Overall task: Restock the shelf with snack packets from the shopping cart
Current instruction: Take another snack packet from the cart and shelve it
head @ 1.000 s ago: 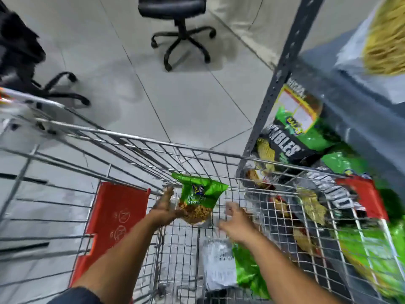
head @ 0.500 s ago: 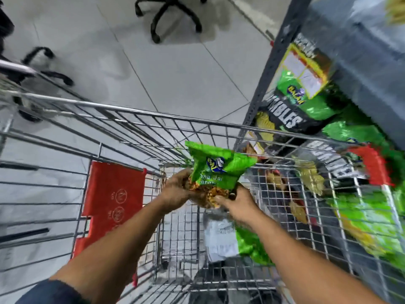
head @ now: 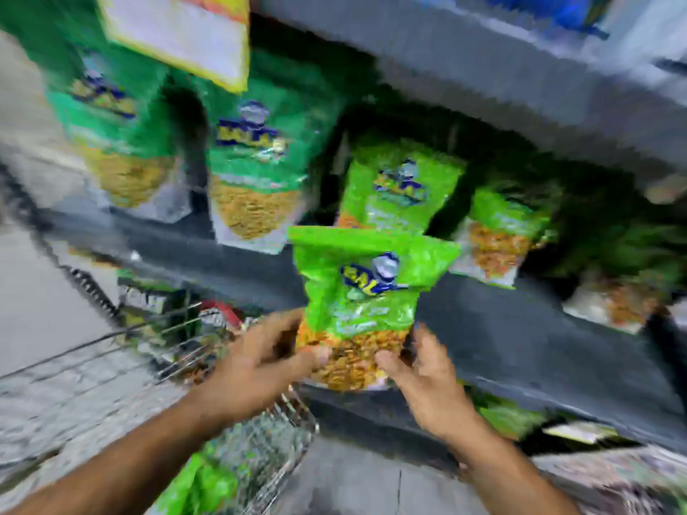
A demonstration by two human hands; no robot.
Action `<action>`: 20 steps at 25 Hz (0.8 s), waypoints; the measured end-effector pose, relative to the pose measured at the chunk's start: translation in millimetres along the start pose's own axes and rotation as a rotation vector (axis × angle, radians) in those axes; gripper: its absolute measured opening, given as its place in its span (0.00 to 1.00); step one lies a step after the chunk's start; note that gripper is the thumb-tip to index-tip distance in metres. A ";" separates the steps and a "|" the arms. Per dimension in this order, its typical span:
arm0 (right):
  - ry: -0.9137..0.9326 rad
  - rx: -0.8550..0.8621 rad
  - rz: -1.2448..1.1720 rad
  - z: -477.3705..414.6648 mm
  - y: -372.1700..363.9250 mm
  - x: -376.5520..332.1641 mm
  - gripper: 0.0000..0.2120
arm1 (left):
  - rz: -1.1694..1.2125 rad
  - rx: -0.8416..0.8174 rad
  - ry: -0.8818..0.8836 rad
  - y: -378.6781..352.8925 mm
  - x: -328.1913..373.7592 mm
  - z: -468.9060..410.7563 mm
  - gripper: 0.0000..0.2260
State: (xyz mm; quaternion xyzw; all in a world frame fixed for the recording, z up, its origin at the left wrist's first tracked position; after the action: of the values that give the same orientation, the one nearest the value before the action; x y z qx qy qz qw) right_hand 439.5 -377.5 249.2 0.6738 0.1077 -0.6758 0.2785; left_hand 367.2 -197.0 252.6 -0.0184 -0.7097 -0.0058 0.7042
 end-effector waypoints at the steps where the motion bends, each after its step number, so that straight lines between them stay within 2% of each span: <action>1: 0.034 0.095 -0.002 7.7 43.8 -5.1 0.13 | -0.015 0.014 -0.044 -30.9 20.8 -28.5 0.20; 3: 0.087 0.225 -0.010 17.1 109.0 -2.9 0.17 | -0.007 0.047 -0.151 -78.8 56.2 -78.1 0.23; 6: 0.151 0.360 0.028 11.4 180.3 14.7 0.18 | -0.030 0.192 -0.216 -121.1 102.4 -155.1 0.06; 8: 0.167 0.364 0.022 -2.5 202.2 29.0 0.15 | 0.022 0.259 -0.192 -133.1 116.8 -195.4 0.09; 11: 0.168 0.328 -0.025 -25.4 221.2 49.0 0.14 | 0.078 0.274 -0.139 -139.1 113.8 -234.2 0.14; 13: 0.171 0.313 -0.032 -38.3 232.8 61.0 0.13 | 0.076 0.262 -0.048 -143.4 104.4 -252.6 0.15; 15: 0.176 0.298 -0.006 -48.2 239.4 69.1 0.13 | 0.109 0.355 0.037 -139.6 95.3 -266.1 0.16; 17: 0.174 0.280 0.024 -56.9 243.6 76.3 0.13 | 0.187 0.456 0.066 -135.9 85.5 -278.4 0.14; 20: 0.191 0.287 0.015 -65.0 247.5 81.7 0.11 | 0.140 0.507 0.134 -138.9 77.1 -287.4 0.07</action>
State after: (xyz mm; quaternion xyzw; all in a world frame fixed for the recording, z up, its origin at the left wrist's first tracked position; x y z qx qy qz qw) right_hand 629.0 -565.9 222.3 0.7685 0.0310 -0.6152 0.1729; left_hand 649.2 -344.2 334.5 0.1101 -0.6374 0.2195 0.7304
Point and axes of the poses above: each hand's wrist, its own z-axis away from the middle knuckle, its own y-axis out of the back of the hand, x = y × z, the point moved 7 cm from there along -z, towards the middle knuckle, and after that the axes turned 4 degrees about -x, right-handed, at the moved point
